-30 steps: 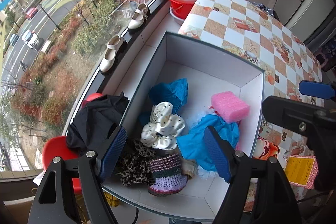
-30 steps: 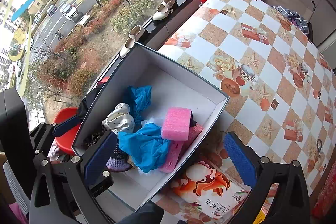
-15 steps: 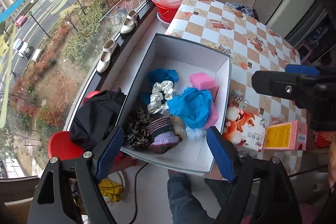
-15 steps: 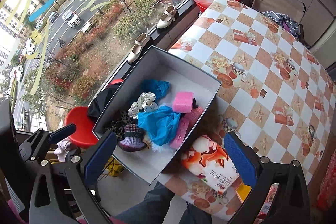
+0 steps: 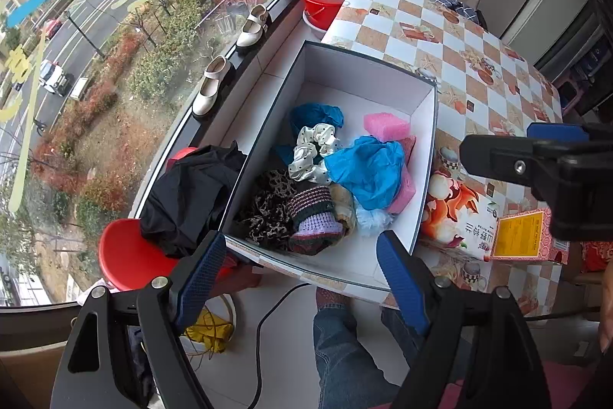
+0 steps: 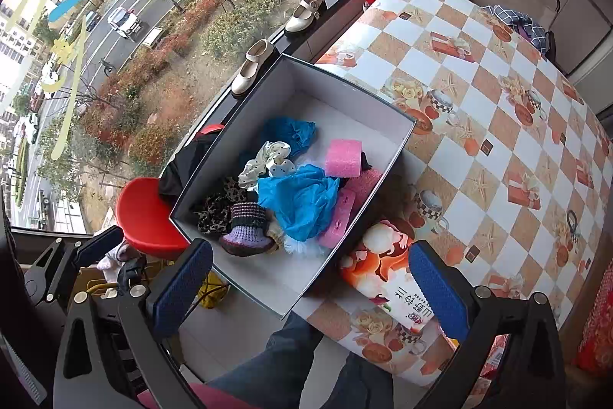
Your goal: Organize soft objects
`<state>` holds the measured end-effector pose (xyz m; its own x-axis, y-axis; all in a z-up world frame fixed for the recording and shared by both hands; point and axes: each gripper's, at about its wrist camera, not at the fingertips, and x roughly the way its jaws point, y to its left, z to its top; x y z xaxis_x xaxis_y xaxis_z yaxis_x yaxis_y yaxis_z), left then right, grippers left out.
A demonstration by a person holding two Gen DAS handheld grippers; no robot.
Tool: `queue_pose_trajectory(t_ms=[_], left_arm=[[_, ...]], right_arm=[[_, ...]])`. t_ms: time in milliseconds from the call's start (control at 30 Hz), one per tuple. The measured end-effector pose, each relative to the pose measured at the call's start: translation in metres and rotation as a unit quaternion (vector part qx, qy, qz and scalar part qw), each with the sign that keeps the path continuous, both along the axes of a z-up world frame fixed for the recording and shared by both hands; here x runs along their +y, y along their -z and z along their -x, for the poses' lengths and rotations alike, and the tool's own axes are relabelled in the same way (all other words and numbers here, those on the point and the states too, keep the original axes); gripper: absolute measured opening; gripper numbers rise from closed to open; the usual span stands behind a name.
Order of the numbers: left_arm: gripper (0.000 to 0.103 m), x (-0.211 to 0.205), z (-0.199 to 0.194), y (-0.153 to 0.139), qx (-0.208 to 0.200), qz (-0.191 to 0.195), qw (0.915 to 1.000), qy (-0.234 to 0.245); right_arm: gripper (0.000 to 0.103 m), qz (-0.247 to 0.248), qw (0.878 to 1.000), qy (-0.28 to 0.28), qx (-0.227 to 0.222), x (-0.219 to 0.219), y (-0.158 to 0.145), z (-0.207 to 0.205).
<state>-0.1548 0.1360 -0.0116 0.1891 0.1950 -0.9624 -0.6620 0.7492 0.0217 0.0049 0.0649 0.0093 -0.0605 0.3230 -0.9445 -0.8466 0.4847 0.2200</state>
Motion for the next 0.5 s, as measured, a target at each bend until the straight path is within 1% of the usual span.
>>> queue_pose_trajectory(t_ms=[500], left_arm=[[0.084,-0.0016,0.0008,-0.0004,0.000,0.004,1.0000,0.006]], right_arm=[[0.103,0.004,1.000,-0.002,0.004,0.0009,0.0042,0.0047]])
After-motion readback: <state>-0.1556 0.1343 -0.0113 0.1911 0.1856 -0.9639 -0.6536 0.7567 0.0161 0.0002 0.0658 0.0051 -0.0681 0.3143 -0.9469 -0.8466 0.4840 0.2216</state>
